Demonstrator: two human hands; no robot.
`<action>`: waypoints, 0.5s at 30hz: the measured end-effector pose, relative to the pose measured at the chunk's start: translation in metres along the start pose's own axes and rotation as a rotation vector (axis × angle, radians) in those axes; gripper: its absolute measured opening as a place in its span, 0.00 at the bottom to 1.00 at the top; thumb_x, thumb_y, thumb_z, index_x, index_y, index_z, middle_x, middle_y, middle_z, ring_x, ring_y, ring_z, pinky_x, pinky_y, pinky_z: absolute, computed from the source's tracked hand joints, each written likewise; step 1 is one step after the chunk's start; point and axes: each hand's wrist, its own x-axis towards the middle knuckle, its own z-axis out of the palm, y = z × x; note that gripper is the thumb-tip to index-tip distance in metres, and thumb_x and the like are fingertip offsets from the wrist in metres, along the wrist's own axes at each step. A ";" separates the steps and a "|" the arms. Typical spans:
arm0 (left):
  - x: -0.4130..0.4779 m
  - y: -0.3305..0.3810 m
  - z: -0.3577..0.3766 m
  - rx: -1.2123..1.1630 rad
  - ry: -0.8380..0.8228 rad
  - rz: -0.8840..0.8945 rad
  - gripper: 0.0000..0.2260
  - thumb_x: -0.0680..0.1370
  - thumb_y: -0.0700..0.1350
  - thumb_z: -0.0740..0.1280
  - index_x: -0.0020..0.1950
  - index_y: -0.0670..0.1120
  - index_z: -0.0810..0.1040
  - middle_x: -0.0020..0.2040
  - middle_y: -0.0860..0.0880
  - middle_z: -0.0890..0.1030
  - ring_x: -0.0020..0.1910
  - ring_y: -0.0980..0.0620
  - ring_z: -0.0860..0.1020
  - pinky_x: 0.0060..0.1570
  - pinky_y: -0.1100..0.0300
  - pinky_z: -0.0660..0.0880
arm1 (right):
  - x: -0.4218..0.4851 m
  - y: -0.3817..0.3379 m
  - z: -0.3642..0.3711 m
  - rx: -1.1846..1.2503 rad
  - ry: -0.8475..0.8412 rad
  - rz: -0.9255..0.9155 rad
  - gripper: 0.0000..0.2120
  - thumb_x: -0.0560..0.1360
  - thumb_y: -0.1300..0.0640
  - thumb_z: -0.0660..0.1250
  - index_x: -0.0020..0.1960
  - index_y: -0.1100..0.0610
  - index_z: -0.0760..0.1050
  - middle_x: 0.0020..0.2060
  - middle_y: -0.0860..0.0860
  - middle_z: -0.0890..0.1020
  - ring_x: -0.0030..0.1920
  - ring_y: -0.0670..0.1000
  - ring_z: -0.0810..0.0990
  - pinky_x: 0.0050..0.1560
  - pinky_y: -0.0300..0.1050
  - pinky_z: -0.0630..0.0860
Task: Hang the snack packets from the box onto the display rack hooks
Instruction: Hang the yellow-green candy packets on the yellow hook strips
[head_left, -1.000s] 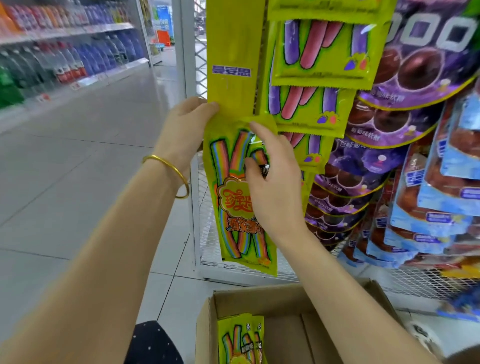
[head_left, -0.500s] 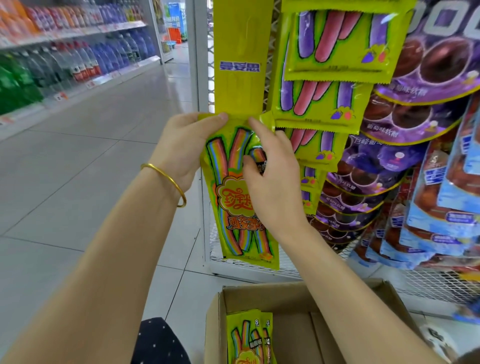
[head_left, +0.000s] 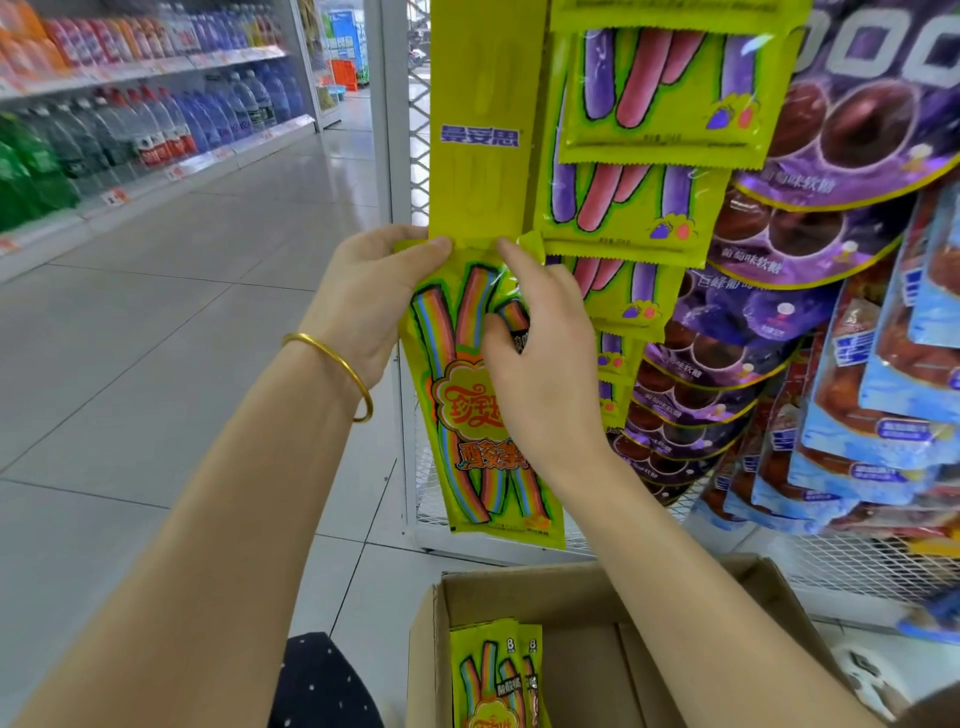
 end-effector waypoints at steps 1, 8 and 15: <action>0.000 0.000 0.000 -0.006 -0.004 -0.004 0.05 0.77 0.39 0.65 0.51 0.40 0.75 0.37 0.47 0.81 0.32 0.54 0.80 0.37 0.59 0.79 | 0.002 -0.001 -0.001 -0.025 0.005 0.002 0.24 0.76 0.65 0.60 0.71 0.56 0.65 0.56 0.53 0.72 0.53 0.45 0.69 0.52 0.42 0.69; 0.001 0.001 0.001 -0.036 -0.016 -0.029 0.16 0.78 0.40 0.64 0.63 0.35 0.71 0.44 0.44 0.81 0.38 0.51 0.81 0.46 0.54 0.79 | 0.007 -0.005 -0.006 -0.243 -0.023 -0.035 0.26 0.75 0.63 0.60 0.72 0.52 0.63 0.56 0.52 0.71 0.46 0.57 0.76 0.44 0.56 0.75; 0.004 -0.002 -0.001 -0.180 -0.066 -0.114 0.20 0.78 0.39 0.64 0.67 0.34 0.66 0.55 0.38 0.79 0.42 0.48 0.82 0.42 0.55 0.81 | 0.004 -0.002 -0.006 -0.154 -0.024 0.031 0.26 0.75 0.61 0.61 0.72 0.48 0.63 0.50 0.48 0.70 0.45 0.49 0.74 0.45 0.54 0.75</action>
